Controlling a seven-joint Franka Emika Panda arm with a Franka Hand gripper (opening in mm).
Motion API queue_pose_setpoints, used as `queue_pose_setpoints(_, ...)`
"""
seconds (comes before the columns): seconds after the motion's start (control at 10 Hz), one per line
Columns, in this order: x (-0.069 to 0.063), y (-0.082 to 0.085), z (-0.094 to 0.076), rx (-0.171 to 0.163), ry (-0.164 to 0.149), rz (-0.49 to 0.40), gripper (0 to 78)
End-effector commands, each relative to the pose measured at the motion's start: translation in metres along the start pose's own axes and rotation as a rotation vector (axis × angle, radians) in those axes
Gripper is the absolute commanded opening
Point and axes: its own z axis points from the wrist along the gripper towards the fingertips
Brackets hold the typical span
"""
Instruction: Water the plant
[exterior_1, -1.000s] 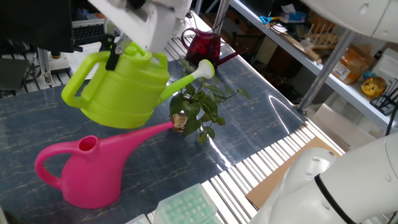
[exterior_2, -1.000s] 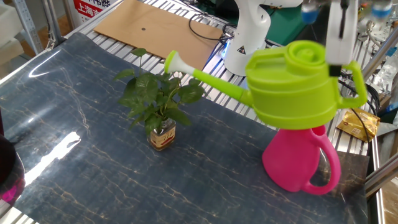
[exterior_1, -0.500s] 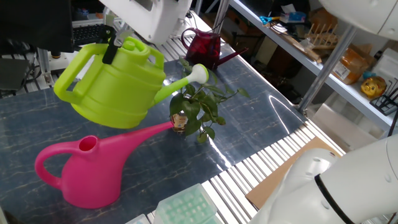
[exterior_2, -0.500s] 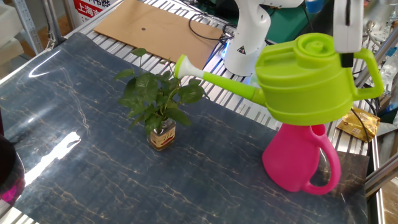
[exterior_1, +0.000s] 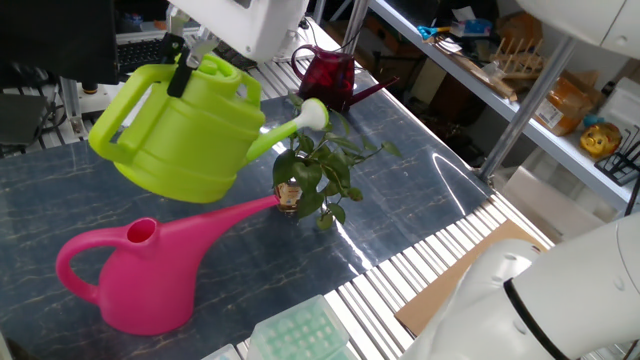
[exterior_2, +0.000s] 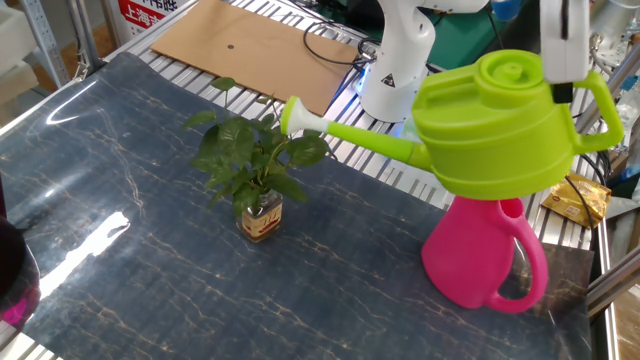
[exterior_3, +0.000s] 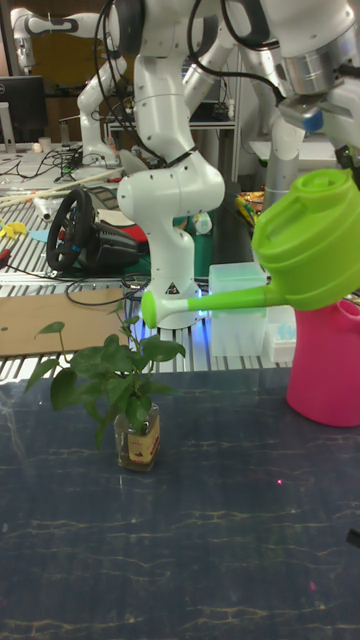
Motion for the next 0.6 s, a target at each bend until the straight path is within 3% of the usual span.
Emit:
queue_pose_setpoints(0.1,-0.01,0.003,-0.011,0.005,0.007,-0.017,1.3)
queue_pose_setpoints(0.4,-0.024,0.007,-0.018,0.006,0.013,-0.039,1.3)
queue_pose_setpoints(0.6,-0.03,0.017,-0.02,-0.002,0.048,-0.038,1.3)
